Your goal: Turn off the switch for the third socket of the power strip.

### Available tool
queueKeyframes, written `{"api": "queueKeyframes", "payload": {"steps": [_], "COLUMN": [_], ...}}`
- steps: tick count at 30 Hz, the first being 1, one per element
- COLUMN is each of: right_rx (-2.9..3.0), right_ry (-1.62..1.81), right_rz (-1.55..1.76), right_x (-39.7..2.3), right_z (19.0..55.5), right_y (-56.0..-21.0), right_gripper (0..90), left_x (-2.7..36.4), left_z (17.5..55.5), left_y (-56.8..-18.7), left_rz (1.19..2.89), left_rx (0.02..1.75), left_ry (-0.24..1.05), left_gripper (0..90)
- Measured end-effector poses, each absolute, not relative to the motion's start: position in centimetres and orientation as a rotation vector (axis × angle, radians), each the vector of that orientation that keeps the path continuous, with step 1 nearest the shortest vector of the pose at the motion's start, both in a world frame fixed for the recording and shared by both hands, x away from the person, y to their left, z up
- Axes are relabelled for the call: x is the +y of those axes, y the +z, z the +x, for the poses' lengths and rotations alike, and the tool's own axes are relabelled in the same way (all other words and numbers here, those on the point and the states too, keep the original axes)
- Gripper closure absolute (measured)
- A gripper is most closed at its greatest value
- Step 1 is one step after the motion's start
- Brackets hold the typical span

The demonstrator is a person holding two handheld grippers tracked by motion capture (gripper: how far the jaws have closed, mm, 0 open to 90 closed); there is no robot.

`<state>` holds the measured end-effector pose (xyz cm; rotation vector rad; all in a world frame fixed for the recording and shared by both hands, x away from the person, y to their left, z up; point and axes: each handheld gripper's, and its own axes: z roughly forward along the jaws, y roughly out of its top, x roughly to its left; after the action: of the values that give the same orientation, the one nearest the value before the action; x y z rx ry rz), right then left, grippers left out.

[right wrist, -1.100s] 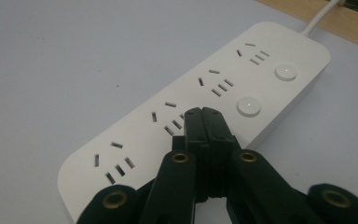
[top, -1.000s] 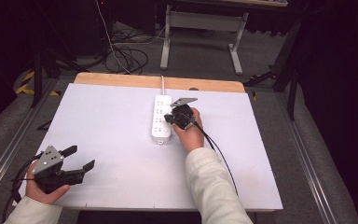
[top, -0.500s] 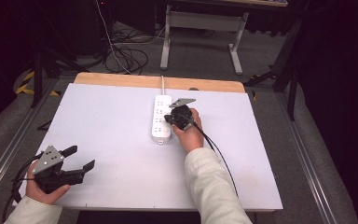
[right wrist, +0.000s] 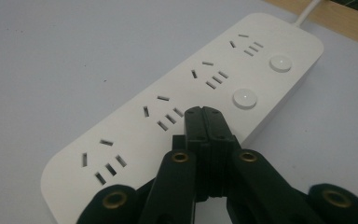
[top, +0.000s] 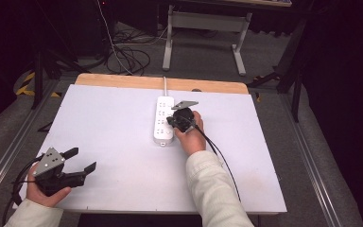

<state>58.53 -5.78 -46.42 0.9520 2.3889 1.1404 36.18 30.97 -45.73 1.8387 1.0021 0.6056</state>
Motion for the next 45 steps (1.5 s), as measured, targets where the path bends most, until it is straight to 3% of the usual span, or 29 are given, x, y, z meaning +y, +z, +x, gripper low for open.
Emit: {"api": "queueKeyframes", "payload": {"steps": [37,45], "right_rx": [2.393,2.353], "right_ry": [0.985,1.173], "right_rz": [0.908,0.865], "right_x": [-4.4,-4.8], "right_z": [58.0,56.9], "right_y": [-45.8,-43.2], "right_gripper": [90.0,90.0], "left_x": [30.9,30.9], "left_z": [36.2,36.2], "left_y": [-45.7,-45.7], "left_rz": [1.857,1.851], "left_rx": [0.995,0.997], "left_ry": [0.599,0.599], "left_gripper": [18.1,18.1]}}
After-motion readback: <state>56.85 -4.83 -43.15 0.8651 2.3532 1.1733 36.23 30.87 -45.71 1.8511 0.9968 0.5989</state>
